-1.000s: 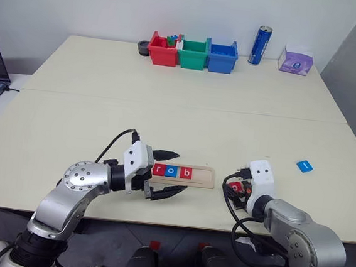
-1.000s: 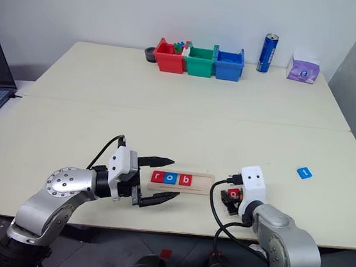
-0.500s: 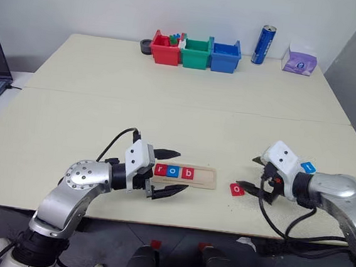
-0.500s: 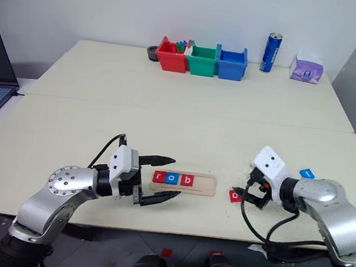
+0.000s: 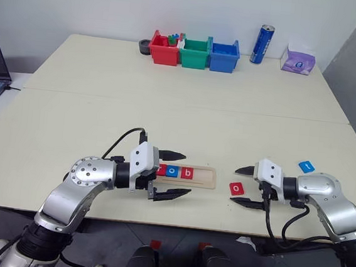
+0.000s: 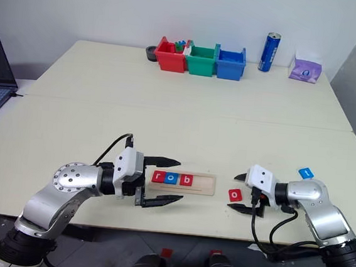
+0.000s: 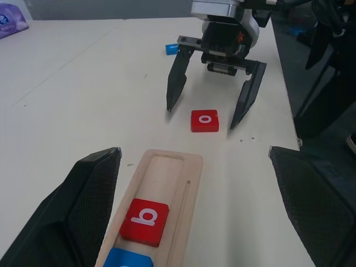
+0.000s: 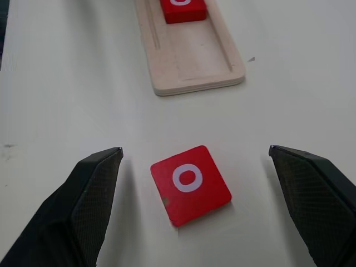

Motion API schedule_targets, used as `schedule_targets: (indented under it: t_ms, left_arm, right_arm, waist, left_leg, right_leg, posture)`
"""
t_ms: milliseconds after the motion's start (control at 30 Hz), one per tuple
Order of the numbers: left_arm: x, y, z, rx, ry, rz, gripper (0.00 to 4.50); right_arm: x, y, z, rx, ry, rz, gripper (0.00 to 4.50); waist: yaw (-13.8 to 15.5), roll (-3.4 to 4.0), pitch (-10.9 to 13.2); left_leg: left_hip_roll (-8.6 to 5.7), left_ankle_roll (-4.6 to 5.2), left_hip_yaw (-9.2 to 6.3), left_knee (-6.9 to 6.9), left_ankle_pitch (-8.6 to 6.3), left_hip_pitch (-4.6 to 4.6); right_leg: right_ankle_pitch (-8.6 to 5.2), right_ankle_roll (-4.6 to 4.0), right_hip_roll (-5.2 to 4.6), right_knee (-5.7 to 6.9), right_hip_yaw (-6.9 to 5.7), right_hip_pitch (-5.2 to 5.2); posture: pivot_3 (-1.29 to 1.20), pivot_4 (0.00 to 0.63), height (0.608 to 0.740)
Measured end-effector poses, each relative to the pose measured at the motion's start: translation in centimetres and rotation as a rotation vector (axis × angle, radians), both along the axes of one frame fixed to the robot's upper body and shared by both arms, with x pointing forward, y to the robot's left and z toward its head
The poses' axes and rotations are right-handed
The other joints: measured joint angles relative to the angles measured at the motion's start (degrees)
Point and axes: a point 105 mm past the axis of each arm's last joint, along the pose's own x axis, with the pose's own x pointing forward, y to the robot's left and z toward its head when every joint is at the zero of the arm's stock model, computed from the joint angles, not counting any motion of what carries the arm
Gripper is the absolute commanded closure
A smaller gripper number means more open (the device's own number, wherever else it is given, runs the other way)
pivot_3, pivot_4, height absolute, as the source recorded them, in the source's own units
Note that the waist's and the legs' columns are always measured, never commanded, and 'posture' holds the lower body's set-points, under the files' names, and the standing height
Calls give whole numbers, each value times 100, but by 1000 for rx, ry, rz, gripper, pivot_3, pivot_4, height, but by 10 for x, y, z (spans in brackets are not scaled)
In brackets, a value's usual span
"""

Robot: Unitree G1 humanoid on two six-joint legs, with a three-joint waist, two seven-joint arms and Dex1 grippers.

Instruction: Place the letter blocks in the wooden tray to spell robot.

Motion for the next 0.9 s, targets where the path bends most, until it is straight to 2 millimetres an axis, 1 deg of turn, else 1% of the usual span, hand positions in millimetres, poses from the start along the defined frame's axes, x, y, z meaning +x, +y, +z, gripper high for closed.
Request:
schedule_targets:
  t_ms: [133, 233, 267, 333, 367, 433, 567, 733, 833, 900]
  left_arm:
    - [0, 2, 0, 12, -2, 1, 0]
    - [0, 1, 0, 12, -5, 0, 0]
    - [1, 1, 0, 13, -6, 0, 0]
    - [1, 1, 1, 13, -6, -1, 0]
    - [2, 2, 1, 14, -6, -1, 0]
    - [4, 2, 2, 18, -14, 0, 0]
    - [6, 2, 5, 23, -31, -4, 0]
    - [6, 3, 3, 26, -29, -5, 0]
    - [9, 5, 2, 28, -25, 2, 0]
    - [12, 11, 2, 41, -28, 9, 0]
  right_arm:
    - [1, -6, -6, -34, -18, 13, 17]
    - [2, -7, -7, -37, -25, 25, 17]
    - [2, -7, -6, -38, -29, 28, 185]
    - [3, -7, -7, -35, -26, 29, 636]
    - [4, -6, -8, -32, -25, 28, 933]
    - [6, -6, -8, -26, -23, 24, 1685]
    - [7, -5, -8, -30, -29, 26, 3039]
    - [8, -4, -8, -20, -19, 16, 3049]
    - [13, 10, -3, 48, 11, -20, 3049]
    - [18, 22, 7, 88, 6, -16, 3049]
  waist:
    - [1, 0, 0]
    - [2, 0, 0]
    - [1, 0, 0]
    - [2, 0, 0]
    - [2, 0, 0]
    - [2, 0, 0]
    - [1, 0, 0]
    - [1, 0, 0]
    - [-21, 2, 1]
    - [-25, 4, 2]
  left_leg:
    - [0, 0, 1, 2, 0, 2]
    - [0, 0, 0, 2, 0, 6]
    - [0, 0, -1, 2, 0, 8]
    - [0, 0, -1, 3, 0, 11]
    - [0, 0, -1, 4, 0, 12]
    - [-1, 0, 0, 5, 0, 18]
    - [-1, 0, 3, 4, 0, 32]
    - [0, 0, 3, 4, 0, 33]
    - [1, 0, 3, 3, 0, 38]
    - [4, 0, 0, 2, 1, 38]
  right_leg:
    - [0, 0, -1, 3, 1, 1]
    - [0, 0, -1, 3, 0, 6]
    - [0, 0, -1, 3, 0, 8]
    - [0, 0, -1, 4, 0, 11]
    - [1, -1, -1, 5, 1, 12]
    - [1, -1, -1, 7, 1, 15]
    - [1, 0, -1, 8, 4, 25]
    - [1, -1, -1, 8, 4, 25]
    - [1, -1, 1, 13, 7, 25]
    - [1, -2, 4, 15, 4, 25]
  posture:
    - [0, 150, 740]
    - [0, 150, 740]
    - [0, 150, 740]
    - [0, 150, 740]
    - [0, 150, 740]
    - [0, 150, 740]
    - [0, 150, 740]
    - [0, 150, 740]
    - [0, 150, 740]
    - [0, 150, 740]
